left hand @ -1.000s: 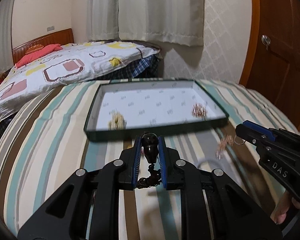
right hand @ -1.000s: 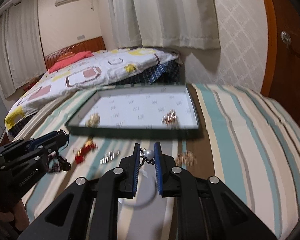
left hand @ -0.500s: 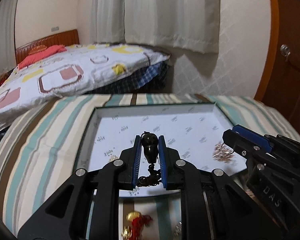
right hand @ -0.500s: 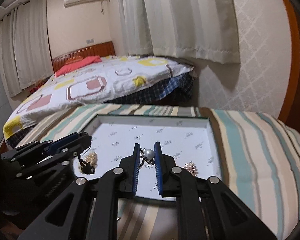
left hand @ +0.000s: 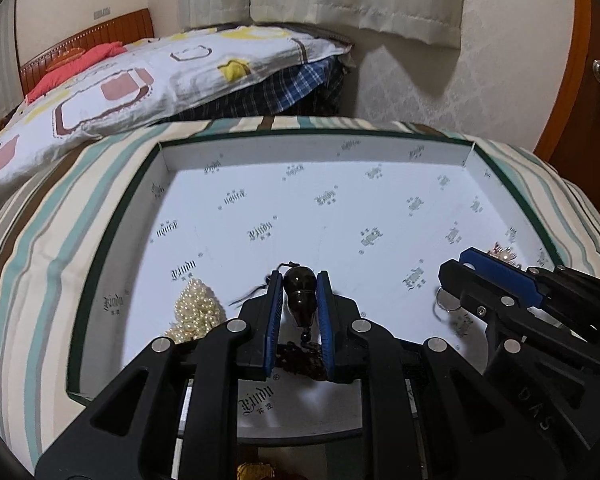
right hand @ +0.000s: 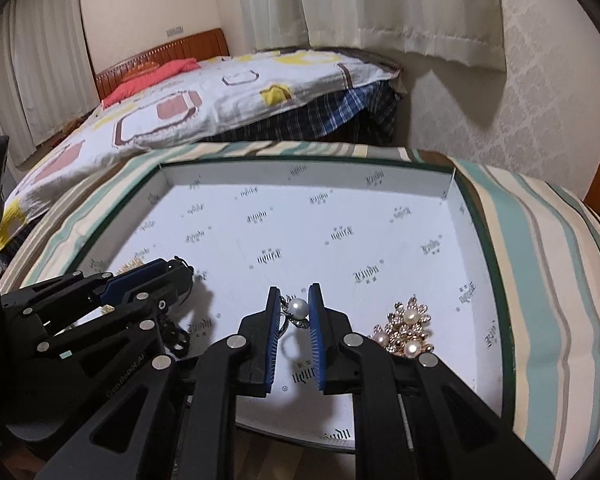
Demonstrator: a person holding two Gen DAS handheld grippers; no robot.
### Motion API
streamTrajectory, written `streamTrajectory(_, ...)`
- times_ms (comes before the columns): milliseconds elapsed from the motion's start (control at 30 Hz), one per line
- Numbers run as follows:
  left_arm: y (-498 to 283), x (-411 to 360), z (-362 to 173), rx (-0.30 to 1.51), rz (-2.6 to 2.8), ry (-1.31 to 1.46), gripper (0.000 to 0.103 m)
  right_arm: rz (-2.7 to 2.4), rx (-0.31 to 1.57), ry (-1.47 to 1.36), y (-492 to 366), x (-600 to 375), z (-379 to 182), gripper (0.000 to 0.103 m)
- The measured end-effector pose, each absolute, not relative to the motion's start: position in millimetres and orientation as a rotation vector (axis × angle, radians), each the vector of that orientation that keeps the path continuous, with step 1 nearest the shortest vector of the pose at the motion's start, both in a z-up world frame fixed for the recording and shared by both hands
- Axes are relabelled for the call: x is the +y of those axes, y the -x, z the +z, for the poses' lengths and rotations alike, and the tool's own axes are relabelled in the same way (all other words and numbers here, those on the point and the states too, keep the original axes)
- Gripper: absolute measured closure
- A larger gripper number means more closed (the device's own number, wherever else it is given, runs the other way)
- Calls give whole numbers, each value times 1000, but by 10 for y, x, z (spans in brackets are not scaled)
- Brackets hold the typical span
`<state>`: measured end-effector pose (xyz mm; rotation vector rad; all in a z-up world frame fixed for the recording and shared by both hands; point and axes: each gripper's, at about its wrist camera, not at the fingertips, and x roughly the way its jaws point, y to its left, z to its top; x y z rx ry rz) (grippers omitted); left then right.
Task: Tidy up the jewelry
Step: 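Carry the ring and pendant into the tray and open both tools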
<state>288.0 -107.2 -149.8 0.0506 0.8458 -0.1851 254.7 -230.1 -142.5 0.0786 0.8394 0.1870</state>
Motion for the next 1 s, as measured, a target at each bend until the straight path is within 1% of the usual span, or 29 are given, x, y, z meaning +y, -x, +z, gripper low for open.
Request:
streamTrajectory(133, -2935, -1047, -1545, 880, -184, -30, 86, 185, 863, -92, -2582, -2327, -1459, 88)
streamTrajectory(200, -2946, -1044, -1550, 884, -185, -29, 84, 181, 867, -90, -2598, -2339, -1475, 86)
streamTrajectory(233, -2941, -1047, -1549, 883, -187, -32, 80, 180, 869, -89, -2595, -2342, -1482, 83)
streamTrajectory(267, -2942, -1052, -1549, 883, -185, -35, 72, 178, 869, -88, -2597, -2347, -1485, 82)
streamTrajectory(300, -2941, -1052, -1549, 883, -184, -36, 69, 178, 871, -89, -2602, -2353, -1491, 80)
streamTrajectory(333, -2938, -1049, -1549, 883, -184, -35, 62, 179, 872, -91, -2601, -2354, -1491, 80)
streamTrajectory(367, -2935, -1046, -1546, 881, -183, -32, 59, 179, 868, -91, -2594, -2354, -1482, 79)
streamTrajectory(500, -2941, -1037, -1539, 879, -181, -25, 57, 178, 860, -84, -2586, -2339, -1471, 77)
streamTrajectory(533, -2935, -1035, -1534, 875, -179, -25, 54, 178, 859, -85, -2583, -2337, -1466, 76)
streamTrajectory(800, -2844, -1009, -1387, 831, -178, -19, 44, 163, 828, -85, -2509, -2363, -1361, 75)
streamTrajectory(1000, -2733, -961, -1231, 791, -166, -13, 37, 151, 796, -90, -2393, -2379, -1235, 67)
